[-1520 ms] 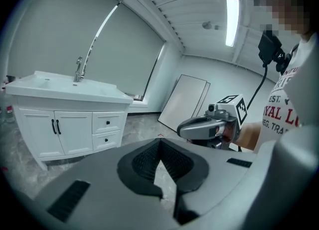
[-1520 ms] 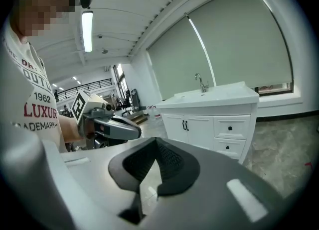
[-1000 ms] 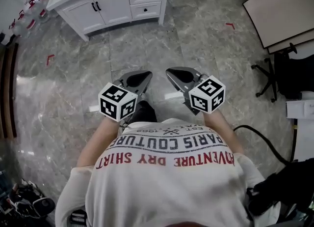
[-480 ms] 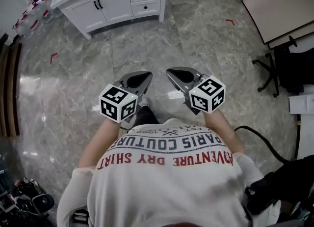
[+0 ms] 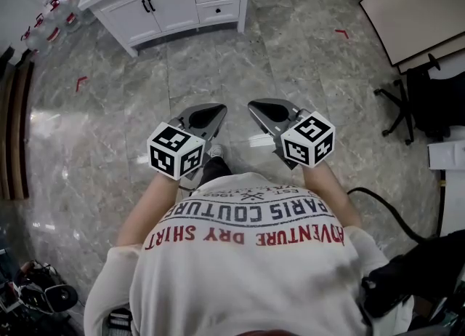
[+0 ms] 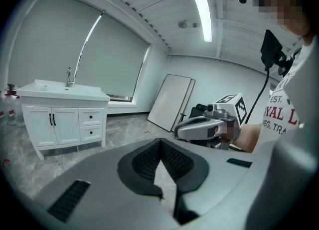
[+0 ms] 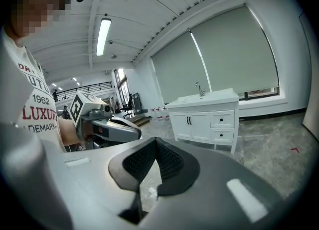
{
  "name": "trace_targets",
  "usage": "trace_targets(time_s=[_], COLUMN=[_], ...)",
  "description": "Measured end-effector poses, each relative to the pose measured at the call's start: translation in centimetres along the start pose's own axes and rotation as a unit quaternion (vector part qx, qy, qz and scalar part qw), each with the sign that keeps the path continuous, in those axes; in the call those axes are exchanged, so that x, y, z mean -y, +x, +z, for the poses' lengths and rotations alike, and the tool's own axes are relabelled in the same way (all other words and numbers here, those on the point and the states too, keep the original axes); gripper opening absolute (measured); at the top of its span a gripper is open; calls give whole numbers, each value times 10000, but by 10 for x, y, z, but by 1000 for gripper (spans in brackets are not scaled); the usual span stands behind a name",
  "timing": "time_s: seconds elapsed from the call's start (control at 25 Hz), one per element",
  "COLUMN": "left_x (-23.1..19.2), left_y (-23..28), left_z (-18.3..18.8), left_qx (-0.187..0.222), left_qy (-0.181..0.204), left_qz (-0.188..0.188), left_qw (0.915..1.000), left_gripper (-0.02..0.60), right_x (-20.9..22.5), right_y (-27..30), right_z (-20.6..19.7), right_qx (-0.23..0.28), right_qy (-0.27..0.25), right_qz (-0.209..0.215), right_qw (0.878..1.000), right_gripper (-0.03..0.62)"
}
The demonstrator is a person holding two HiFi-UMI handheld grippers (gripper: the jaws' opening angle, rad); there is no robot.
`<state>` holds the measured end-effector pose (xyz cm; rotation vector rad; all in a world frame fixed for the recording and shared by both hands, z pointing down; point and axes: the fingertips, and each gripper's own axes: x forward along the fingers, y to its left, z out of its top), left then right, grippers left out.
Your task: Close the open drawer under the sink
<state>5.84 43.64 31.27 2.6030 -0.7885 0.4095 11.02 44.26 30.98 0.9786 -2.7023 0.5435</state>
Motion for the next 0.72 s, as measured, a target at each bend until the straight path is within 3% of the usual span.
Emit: trace_targets(time_s=[0.72], left_x=[2], left_y=[4], left_z=[0], left_qx=[-4], left_qy=[47], left_qz=[-30], left_qw=[10000], left_gripper=[2], right_x=[2], right_y=[-1], right_z=[-1], right_qx=[-16], right_qy=[-44], right_qz=[13], right_qw=[10000], right_gripper=[2])
